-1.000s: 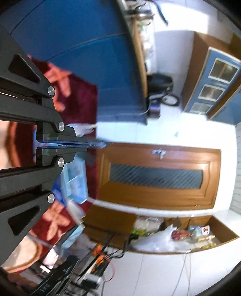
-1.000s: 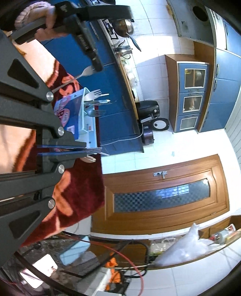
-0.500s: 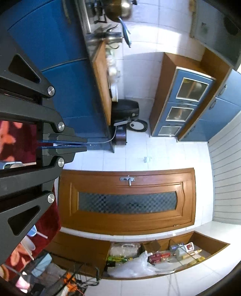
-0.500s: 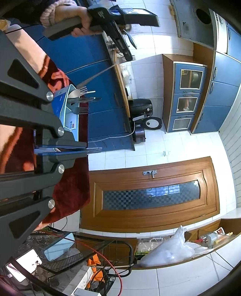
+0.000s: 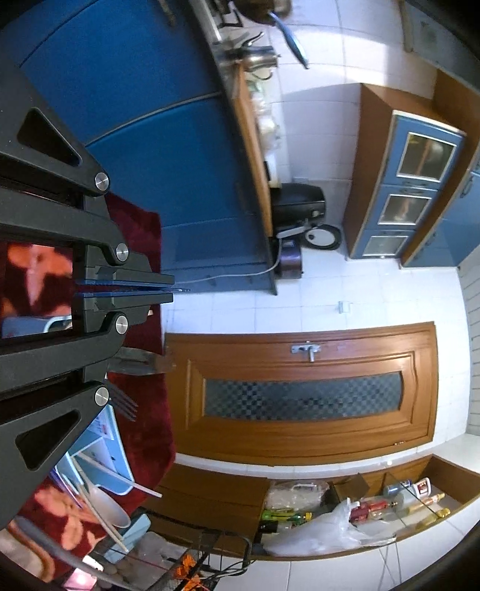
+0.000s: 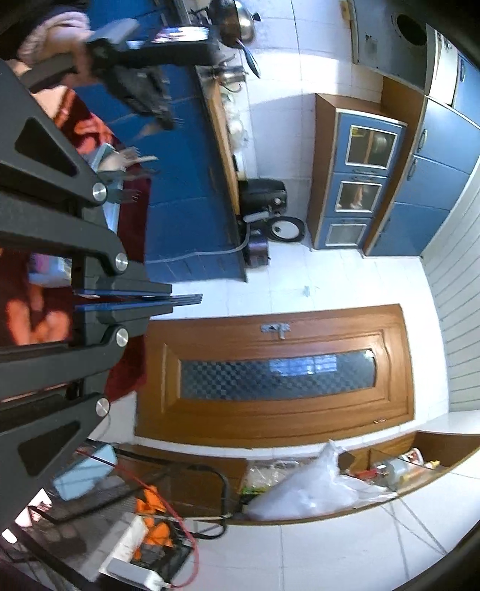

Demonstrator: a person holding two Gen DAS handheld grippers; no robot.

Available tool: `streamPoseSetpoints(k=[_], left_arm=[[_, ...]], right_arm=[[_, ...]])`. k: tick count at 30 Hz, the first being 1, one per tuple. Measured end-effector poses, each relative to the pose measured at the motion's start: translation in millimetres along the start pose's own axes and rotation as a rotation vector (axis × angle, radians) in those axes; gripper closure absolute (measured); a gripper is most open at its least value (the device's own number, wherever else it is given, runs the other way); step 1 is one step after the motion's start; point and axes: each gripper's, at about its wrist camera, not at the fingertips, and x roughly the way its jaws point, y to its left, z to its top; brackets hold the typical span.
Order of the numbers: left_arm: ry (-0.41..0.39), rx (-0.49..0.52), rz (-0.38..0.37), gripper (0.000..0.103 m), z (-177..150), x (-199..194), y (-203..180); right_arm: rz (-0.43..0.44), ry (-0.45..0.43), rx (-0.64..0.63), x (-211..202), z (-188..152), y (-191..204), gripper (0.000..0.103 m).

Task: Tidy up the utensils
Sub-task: 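Carry both forks into the blue holder and open both tools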

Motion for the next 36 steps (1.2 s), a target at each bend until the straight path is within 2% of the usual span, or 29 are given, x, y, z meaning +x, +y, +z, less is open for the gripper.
streamPoseSetpoints(k=[7,14,18,23,25,27,29,36], left_arm=[[0.035,-0.045,-0.042,0.101,-13.8,9.0,3.8],[0.055,-0.047,-0.068,0.101,-24.5,12.4,-1.5],[0.066,-0.055,-0.083,0.100,-28.7,13.5,-1.9],[0.108,-0.068,-0.123,0.097,-33.4,15.5,-1.8],[0.113,-0.077,-0.133,0.094,-34.5,13.4,-2.1],[0.106,-0.078,-0.126,0.089,-34.3,9.2,-2.1],[0.098,-0.074,-0.133,0.088,-32.2,2.9,-3.3],[0.076,-0.078,-0.164,0.086,-21.2,-25.6,-6.3]], right_arm=[[-0.107,-0.085,-0.081,31.2,23.7,13.3,0.099],[-0.128,-0.059,-0.171,72.8,6.6,37.0,0.099],[-0.087,0.002,-0.194,85.8,-13.2,46.4,0.098],[0.052,0.096,-0.154,94.1,-31.8,50.8,0.098],[0.071,0.093,-0.144,89.5,-34.1,51.5,0.094],[0.082,0.078,-0.127,82.2,-32.8,51.9,0.083],[0.100,0.064,-0.107,73.0,-27.5,51.7,0.077],[0.160,0.056,-0.035,41.2,-12.3,49.6,0.077]])
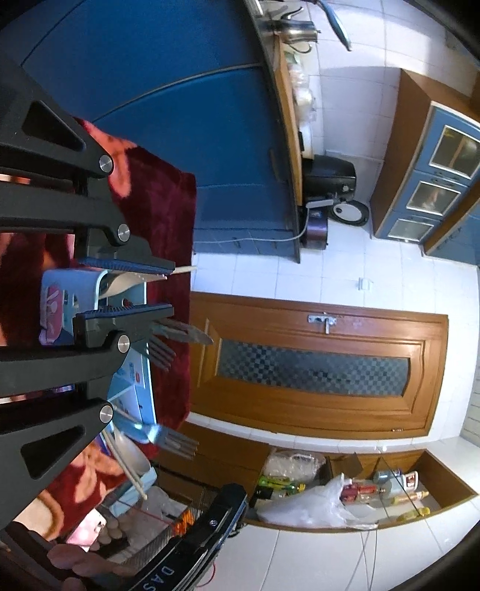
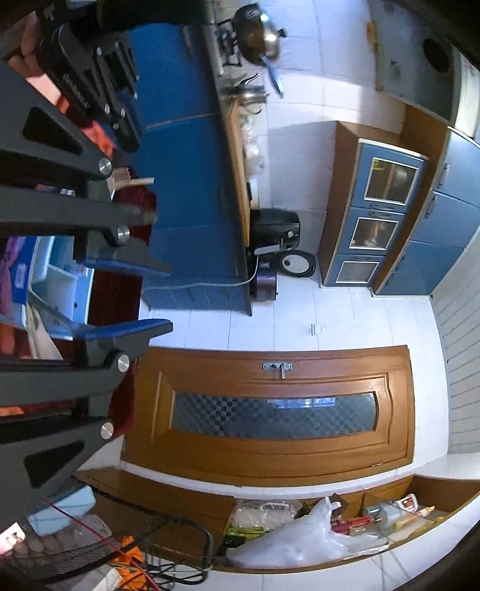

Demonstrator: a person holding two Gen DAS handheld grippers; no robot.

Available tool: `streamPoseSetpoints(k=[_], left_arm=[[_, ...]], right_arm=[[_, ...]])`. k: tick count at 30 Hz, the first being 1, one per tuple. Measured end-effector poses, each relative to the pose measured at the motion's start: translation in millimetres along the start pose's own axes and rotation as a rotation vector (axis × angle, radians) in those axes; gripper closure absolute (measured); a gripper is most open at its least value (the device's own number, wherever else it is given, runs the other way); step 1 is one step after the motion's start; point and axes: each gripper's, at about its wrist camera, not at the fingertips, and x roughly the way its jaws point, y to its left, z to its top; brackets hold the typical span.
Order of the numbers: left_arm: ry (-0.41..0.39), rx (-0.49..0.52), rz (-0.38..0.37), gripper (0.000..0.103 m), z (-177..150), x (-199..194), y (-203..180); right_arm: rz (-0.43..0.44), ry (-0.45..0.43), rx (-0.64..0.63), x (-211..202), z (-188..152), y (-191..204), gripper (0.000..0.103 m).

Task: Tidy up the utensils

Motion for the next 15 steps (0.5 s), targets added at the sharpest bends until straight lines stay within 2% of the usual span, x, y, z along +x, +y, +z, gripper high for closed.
streamPoseSetpoints(k=[13,15], left_arm=[[-0.032,0.019,-0.030,0.080,-0.7,-80.1,-9.7],[-0.037,0.019,-0.032,0.073,-5.4,-91.3,-10.2]], right_arm=[[0.061,-0.013,0.081,-76.0,-15.3,9.0,0.073],[0.066,-0.012,0.089,-86.0,-21.6,10.3,0.068]])
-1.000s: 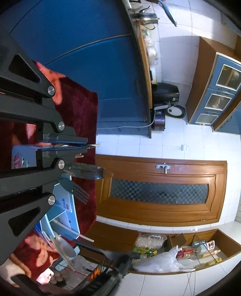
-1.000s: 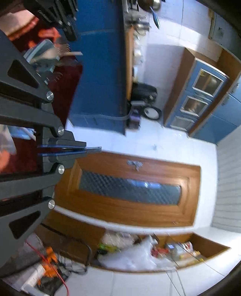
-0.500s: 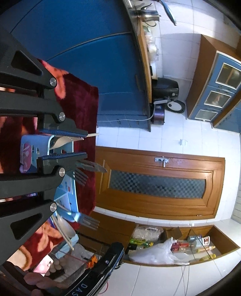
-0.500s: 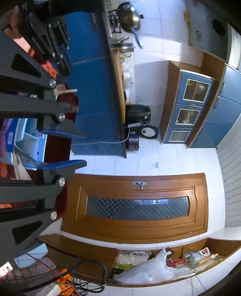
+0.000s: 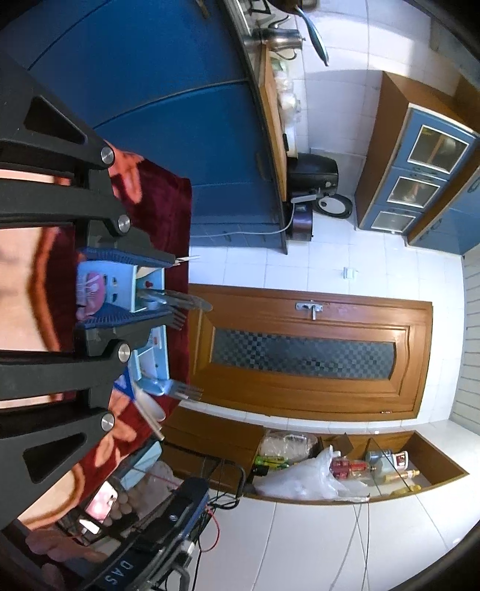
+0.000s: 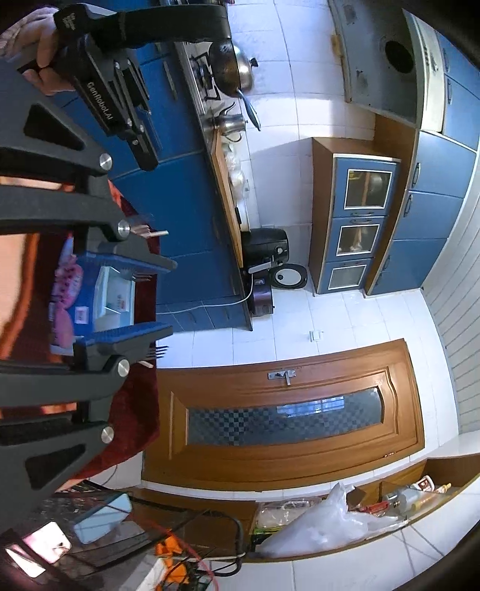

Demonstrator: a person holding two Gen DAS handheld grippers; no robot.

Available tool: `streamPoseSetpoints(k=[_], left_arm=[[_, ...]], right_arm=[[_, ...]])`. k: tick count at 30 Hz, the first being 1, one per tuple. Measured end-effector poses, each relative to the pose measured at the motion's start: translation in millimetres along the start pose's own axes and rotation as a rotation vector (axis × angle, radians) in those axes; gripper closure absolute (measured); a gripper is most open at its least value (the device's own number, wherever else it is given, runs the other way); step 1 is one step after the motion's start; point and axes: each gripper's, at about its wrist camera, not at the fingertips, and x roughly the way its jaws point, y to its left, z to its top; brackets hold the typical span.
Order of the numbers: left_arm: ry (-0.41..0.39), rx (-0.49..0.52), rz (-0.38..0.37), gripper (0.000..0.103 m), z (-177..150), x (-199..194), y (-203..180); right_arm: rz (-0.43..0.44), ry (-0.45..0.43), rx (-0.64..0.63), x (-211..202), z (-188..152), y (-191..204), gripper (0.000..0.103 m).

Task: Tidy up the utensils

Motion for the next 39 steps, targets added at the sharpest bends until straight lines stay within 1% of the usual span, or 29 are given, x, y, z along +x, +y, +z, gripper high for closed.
streamPoseSetpoints(k=[1,3,4,6,9,11,15,17,20,24,26,29,33,36,39], left_arm=[[-0.004,0.001,-0.001,0.070,-2.9,-6.5,-1.2],[-0.015,0.005,-0.002,0.056,-8.9,-18.2,-3.2],[-0.020,0.006,-0.002,0.053,-12.4,-24.3,-4.2],[-0.023,0.007,-0.001,0.043,-19.2,-33.1,-6.0],[-0.017,0.010,0.007,0.033,-33.0,-43.9,-8.8],[-0.020,0.010,0.023,0.029,-43.5,-49.4,-9.6],[-0.030,-0.001,0.050,0.028,-64.1,-51.8,-8.2],[-0.030,-0.001,0.081,0.028,-79.0,-49.9,-7.6],[-0.028,0.010,0.108,0.028,-95.7,-45.8,-6.5],[-0.002,-0.008,0.116,0.028,-114.4,-37.2,-2.3],[0.023,-0.021,0.121,0.028,-122.8,-30.1,0.8],[0.051,-0.031,0.133,0.028,-132.3,-21.7,2.7],[0.061,-0.048,0.150,0.028,-141.0,-14.6,6.3],[0.072,-0.051,0.154,0.028,-144.4,-9.6,5.8],[0.076,-0.038,0.157,0.028,-146.8,-7.8,2.8]], right_arm=[[0.001,0.001,0.002,-4.3,-3.6,1.1,0.067],[-0.002,0.007,0.007,-14.2,-13.0,3.4,0.059],[-0.005,0.010,0.011,-18.3,-17.6,4.1,0.057],[-0.016,0.018,0.021,-25.2,-27.4,4.3,0.043],[-0.022,0.028,0.033,-33.9,-40.8,3.6,0.035],[-0.030,0.033,0.024,-39.1,-51.7,4.1,0.031],[-0.037,0.047,-0.005,-45.3,-72.9,5.6,0.025],[-0.044,0.056,-0.007,-46.5,-84.6,3.9,0.023],[-0.044,0.068,0.001,-46.4,-101.2,1.4,0.022],[-0.053,0.076,0.005,-43.7,-122.5,0.5,0.020],[-0.061,0.072,-0.001,-42.2,-131.1,0.8,0.019],[-0.082,0.060,-0.016,-38.5,-139.3,0.1,0.019],[-0.115,0.045,-0.013,-34.8,-147.7,-5.5,0.019],[-0.107,0.030,0.013,-36.7,-147.2,-10.2,0.018],[-0.106,0.043,0.014,-34.0,-147.6,-11.8,0.018]])
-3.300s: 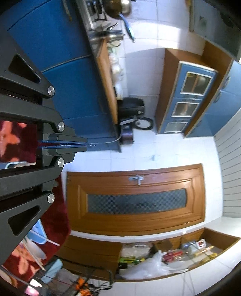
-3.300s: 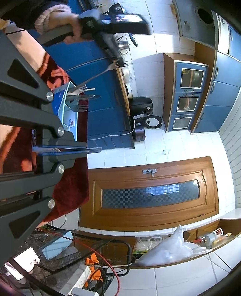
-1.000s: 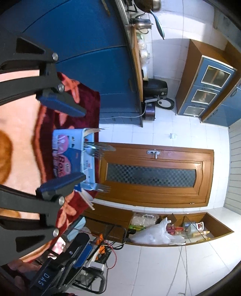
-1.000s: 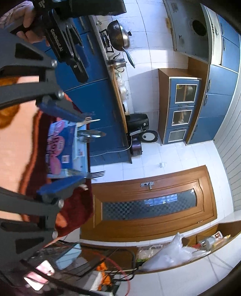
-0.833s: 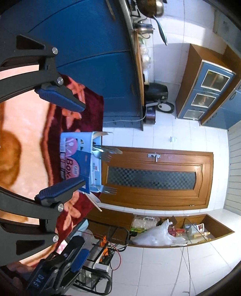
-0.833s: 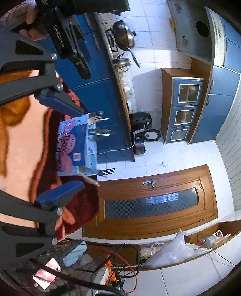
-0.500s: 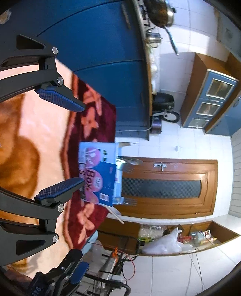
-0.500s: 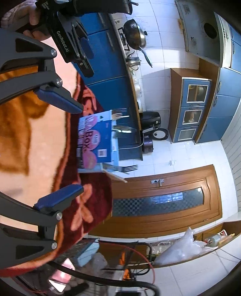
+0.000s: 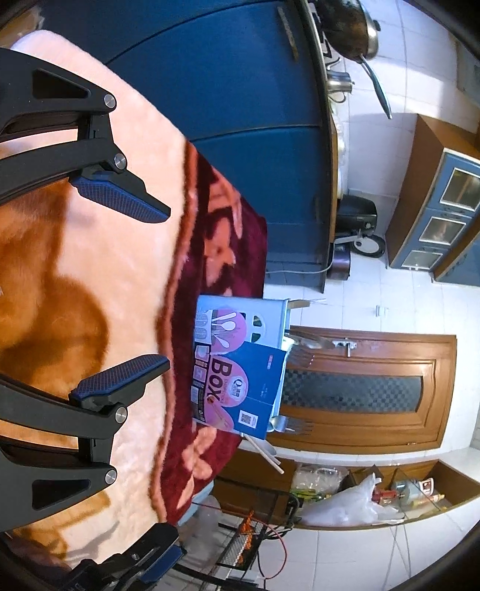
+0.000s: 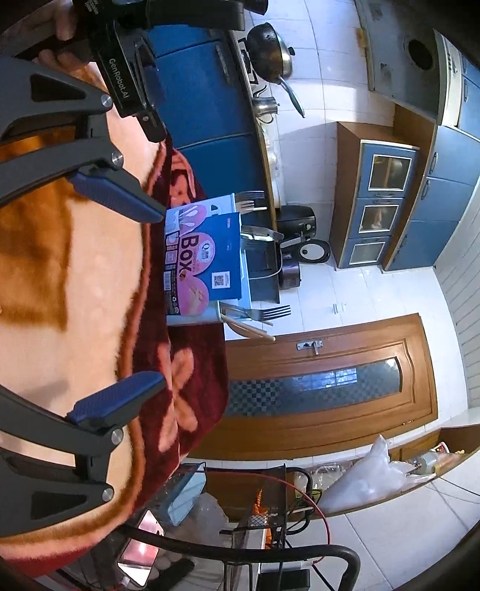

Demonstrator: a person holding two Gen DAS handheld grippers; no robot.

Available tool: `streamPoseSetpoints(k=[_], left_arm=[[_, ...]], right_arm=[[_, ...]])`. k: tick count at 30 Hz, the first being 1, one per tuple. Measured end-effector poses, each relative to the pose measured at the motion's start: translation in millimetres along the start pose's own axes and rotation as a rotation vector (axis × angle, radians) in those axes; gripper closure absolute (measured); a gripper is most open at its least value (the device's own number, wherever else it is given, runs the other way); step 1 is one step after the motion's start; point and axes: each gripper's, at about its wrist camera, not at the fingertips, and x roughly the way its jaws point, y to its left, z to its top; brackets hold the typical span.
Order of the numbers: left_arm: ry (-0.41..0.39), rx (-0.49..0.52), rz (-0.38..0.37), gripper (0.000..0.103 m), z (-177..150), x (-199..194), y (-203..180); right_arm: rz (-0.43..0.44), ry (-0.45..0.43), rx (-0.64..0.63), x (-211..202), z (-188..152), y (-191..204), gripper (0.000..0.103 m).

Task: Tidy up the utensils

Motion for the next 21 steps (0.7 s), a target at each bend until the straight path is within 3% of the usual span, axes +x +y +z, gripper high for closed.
streamPoseSetpoints(k=[21], left_arm=[[0.016,-0.006,-0.004,0.028,-2.4,4.2,0.0]], right_arm=[[0.007,0.014,0.008,3.7,-2.6,-1.2,0.018]])
